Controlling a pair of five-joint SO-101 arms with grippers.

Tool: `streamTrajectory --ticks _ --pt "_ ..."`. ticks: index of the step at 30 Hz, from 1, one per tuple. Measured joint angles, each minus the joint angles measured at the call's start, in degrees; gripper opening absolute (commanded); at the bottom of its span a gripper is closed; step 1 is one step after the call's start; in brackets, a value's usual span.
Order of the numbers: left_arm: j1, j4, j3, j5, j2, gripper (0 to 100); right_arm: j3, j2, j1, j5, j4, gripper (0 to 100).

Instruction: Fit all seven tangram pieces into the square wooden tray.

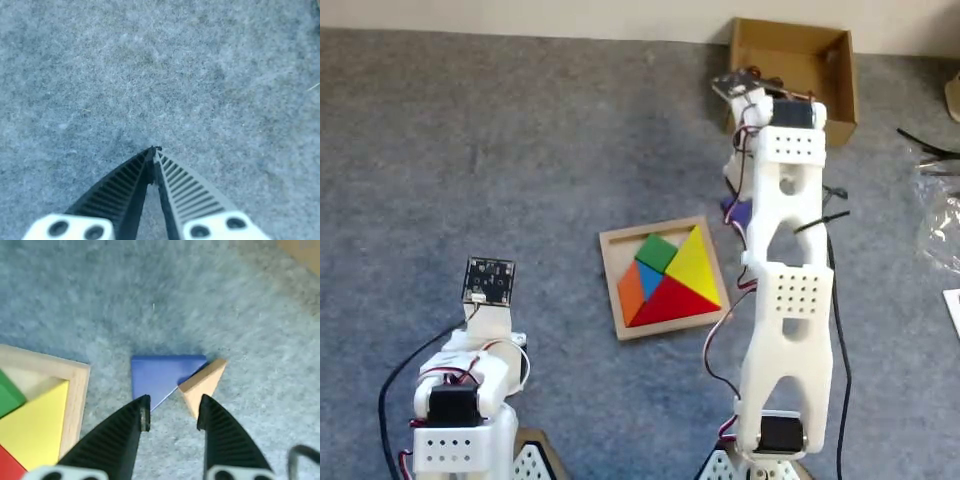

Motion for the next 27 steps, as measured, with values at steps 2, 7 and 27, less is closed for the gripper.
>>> streamTrajectory --ticks 2,7,27 --pt "0.00 0.00 0.00 0.00 0.00 1 0.00 0.00 0.00 1.58 0.18 21.7" --pt "0.00 0.00 0.00 0.00 0.00 1 -0.35 4.31 1.32 2.90 0.18 22.1" --pt "0.00 0.00 0.00 0.00 0.00 1 -1.76 9.49 5.19 -7.12 -3.08 22.0"
